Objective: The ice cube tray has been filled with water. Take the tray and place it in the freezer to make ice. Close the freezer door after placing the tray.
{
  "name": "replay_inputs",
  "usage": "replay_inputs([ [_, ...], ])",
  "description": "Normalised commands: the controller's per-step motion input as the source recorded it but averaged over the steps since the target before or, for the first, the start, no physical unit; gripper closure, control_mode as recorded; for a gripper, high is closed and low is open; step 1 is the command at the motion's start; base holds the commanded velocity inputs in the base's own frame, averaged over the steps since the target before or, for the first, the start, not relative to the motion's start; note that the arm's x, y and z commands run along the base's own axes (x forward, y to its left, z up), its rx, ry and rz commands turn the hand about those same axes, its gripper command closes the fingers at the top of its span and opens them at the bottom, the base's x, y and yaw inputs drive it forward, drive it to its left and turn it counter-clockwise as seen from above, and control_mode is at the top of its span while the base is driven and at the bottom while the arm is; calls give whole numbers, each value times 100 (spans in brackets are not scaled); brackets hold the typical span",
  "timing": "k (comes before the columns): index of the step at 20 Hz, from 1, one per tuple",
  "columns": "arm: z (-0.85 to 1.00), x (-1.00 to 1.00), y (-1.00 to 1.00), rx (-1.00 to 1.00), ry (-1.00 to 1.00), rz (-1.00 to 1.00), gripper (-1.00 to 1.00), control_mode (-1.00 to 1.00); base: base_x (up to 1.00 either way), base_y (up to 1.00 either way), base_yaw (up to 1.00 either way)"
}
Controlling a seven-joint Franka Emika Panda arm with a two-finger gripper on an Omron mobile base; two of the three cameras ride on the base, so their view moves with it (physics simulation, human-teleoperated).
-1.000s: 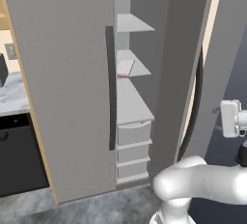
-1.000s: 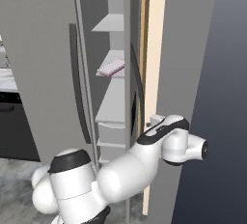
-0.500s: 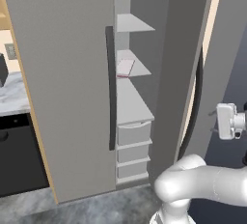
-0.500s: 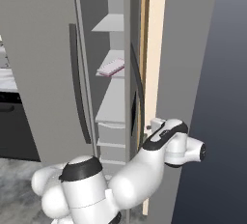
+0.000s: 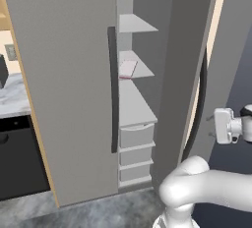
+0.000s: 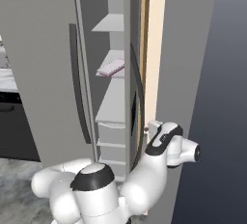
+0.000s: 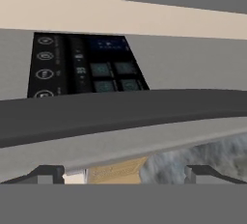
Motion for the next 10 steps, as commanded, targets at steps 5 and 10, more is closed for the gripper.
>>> replay_inputs([
  [5, -11, 1, 2, 0, 0, 0, -100, -100, 0, 0, 0],
  [10, -7, 0, 0, 0, 0, 0, -100, -100, 0, 0, 0],
])
